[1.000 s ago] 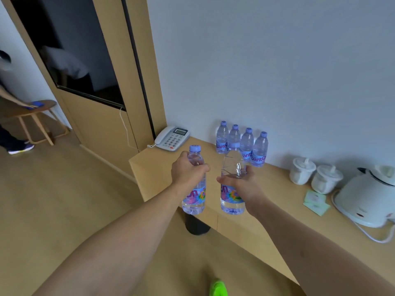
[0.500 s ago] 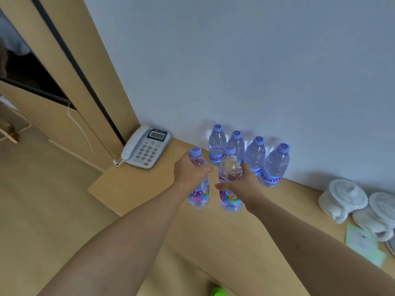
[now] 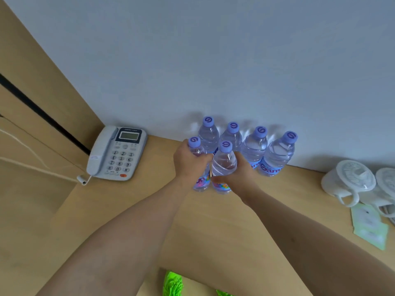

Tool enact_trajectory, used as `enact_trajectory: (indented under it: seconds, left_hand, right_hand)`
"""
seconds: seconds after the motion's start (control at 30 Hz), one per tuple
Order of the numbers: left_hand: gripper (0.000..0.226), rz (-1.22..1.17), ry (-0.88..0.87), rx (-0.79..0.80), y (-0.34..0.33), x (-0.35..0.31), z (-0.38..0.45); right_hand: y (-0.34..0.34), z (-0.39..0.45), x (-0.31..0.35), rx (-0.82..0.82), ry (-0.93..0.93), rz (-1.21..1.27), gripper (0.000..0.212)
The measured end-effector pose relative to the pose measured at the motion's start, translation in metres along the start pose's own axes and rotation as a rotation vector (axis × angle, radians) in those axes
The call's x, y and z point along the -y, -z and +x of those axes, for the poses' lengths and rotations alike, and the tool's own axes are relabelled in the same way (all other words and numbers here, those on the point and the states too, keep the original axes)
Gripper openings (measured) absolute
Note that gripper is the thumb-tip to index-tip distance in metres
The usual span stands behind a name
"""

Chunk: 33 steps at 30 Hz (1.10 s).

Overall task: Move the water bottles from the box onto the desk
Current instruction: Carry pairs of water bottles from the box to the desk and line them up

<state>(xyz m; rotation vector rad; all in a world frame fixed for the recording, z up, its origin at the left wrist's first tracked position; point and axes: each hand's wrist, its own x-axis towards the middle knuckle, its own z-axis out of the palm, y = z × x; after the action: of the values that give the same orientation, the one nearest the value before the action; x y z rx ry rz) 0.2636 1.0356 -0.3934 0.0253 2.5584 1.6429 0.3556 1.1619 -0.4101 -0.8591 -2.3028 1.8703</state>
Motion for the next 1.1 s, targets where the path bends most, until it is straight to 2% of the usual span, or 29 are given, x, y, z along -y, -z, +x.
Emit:
enact_trajectory:
  seconds: [0.13, 0.3, 0.4, 0.53, 0.7, 0.87, 1.0, 1.1]
  left_hand:
    - [0.033, 0.0, -0.061, 0.046, 0.0, 0.004, 0.011]
    - [0.042, -0.067, -0.136, 0.094, 0.0, 0.004, 0.014]
    - [0.037, -0.103, -0.173, 0.237, 0.003, 0.005, 0.016]
    - [0.035, -0.033, -0.266, 0.449, 0.015, 0.004, 0.022]
    - [0.023, 0.04, -0.255, 0.674, 0.033, 0.009, 0.033]
    - [0.051, 0.185, -0.348, 0.599, 0.044, 0.014, 0.037]
    - [0.054, 0.173, -0.376, 0.505, 0.039, 0.014, 0.038]
    - [0.053, 0.198, -0.389, 0.469, 0.035, 0.015, 0.039]
  right_hand:
    - [-0.012, -0.005, 0.004, -0.126, -0.003, -0.056, 0.064]
    - [-0.024, -0.005, 0.009, -0.245, -0.01, -0.156, 0.077]
    - [-0.026, -0.008, 0.004, -0.296, -0.007, -0.224, 0.08]
    - [-0.018, -0.006, 0.007, -0.295, -0.067, -0.446, 0.091]
    - [-0.013, -0.015, 0.015, -0.285, -0.104, -0.316, 0.089]
    - [-0.016, -0.019, 0.026, -0.321, -0.075, -0.24, 0.073]
    - [-0.01, -0.017, 0.029, -0.267, -0.075, -0.166, 0.063]
    - [-0.005, -0.017, 0.029, -0.247, -0.079, -0.187, 0.066]
